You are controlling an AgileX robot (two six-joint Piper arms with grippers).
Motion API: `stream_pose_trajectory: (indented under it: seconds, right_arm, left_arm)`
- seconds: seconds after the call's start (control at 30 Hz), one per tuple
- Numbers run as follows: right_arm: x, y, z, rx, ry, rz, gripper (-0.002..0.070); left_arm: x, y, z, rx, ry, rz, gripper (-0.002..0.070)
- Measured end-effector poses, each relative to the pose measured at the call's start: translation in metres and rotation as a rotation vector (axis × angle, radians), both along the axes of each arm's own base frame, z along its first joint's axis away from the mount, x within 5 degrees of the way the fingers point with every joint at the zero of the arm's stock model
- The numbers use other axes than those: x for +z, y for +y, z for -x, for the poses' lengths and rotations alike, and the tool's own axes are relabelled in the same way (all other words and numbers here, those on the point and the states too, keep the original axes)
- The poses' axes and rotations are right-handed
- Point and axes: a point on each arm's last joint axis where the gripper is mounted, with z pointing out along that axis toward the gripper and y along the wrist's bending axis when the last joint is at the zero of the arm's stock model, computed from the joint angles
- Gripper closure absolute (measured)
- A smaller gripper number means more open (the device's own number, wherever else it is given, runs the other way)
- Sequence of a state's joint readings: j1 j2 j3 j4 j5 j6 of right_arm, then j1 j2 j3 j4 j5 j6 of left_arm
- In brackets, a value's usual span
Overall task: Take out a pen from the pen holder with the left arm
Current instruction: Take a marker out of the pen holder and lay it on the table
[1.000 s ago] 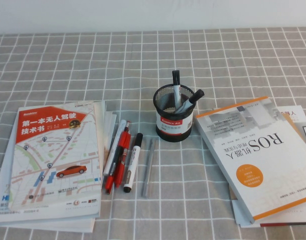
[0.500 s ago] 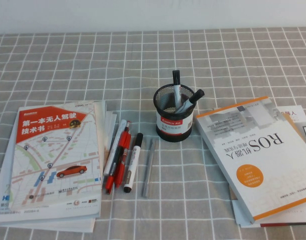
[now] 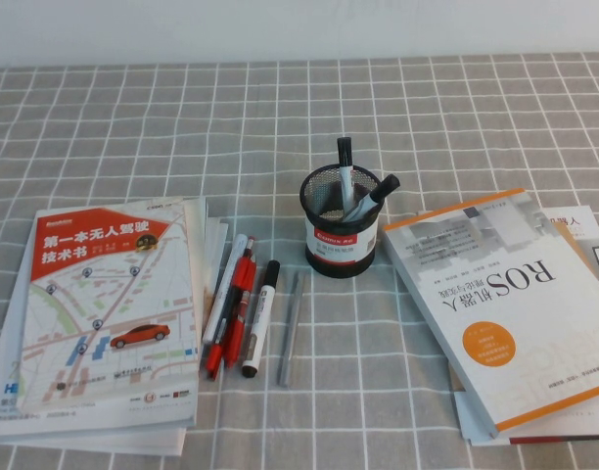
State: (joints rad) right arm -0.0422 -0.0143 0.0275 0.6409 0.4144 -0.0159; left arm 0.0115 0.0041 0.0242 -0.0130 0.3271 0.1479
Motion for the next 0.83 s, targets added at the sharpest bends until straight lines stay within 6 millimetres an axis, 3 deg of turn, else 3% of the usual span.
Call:
stream_pose_trajectory:
  seconds: [0.83]
  right_arm:
    - [0.0000, 0.0000, 0.0000, 0.000, 0.000, 0.000, 0.0689]
  left_arm:
    - [-0.0046, 0.0000, 0.0019, -0.008, 0.042, -0.032, 0.0678]
